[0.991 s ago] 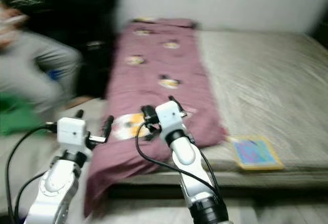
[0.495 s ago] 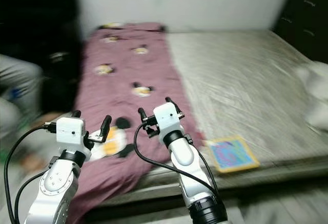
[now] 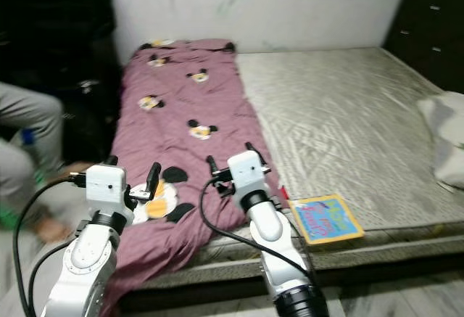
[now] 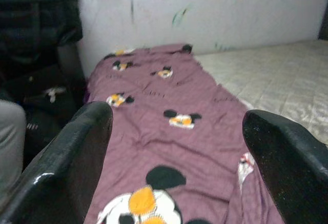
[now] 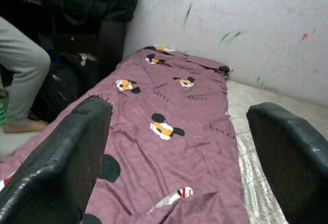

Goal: Clean up the room

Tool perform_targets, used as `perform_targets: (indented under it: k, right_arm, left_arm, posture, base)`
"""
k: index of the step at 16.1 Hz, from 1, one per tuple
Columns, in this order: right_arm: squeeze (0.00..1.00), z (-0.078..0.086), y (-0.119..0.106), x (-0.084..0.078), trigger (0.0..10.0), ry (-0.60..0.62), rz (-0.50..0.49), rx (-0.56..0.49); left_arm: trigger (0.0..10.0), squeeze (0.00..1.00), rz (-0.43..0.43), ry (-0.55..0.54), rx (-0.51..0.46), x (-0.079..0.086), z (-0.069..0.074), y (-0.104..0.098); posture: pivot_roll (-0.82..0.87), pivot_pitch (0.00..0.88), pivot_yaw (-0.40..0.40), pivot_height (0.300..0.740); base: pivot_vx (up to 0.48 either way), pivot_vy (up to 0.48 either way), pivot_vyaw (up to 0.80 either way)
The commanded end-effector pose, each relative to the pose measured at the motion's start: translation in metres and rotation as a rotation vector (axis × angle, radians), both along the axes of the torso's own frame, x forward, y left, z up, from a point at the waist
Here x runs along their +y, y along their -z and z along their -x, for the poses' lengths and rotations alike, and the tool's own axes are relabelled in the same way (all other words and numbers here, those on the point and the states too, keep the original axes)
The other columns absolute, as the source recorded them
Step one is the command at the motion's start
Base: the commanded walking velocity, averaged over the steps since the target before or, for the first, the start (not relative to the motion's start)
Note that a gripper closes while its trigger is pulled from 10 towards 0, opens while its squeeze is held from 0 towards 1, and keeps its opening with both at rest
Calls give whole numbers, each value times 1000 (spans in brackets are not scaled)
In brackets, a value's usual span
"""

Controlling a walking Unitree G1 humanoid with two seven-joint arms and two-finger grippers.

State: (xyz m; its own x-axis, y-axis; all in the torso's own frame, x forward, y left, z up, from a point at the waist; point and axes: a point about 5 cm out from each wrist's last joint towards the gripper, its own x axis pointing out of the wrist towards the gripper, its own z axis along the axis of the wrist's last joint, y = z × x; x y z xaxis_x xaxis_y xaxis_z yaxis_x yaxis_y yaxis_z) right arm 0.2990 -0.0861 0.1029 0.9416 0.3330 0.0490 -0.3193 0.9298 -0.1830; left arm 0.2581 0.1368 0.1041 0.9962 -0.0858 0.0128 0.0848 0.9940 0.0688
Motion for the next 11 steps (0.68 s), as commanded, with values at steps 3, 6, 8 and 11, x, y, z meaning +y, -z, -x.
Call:
perform_targets:
  k: [3,6,8,11]
  right_arm:
    - [0,1,-1,-7,10000,28,-20,4]
    - [0,1,-2,-4,10000,10,-12,1]
    - [0,1,-1,-2,10000,6,-24,14]
    - [0,0,-2,0,10000,-9,-22,8]
  left_arm:
    - [10000,0,12,36,-19,-8,-5,-4]
    - [10000,0,21,56,-39,-9,-6,-6]
    - [10000,0,35,93,-47,-13,-4,-8]
    - [10000,0,41,101,-52,-15,-4,-9]
  posture:
    - [-15,0,5,740]
    - [-10,0,-1,740]
    - [-1,0,-11,740]
    - [4,0,-18,740]
  base:
    - [0,0,0]
    - [0,0,440]
    - [0,0,0]
    - [92,0,0]
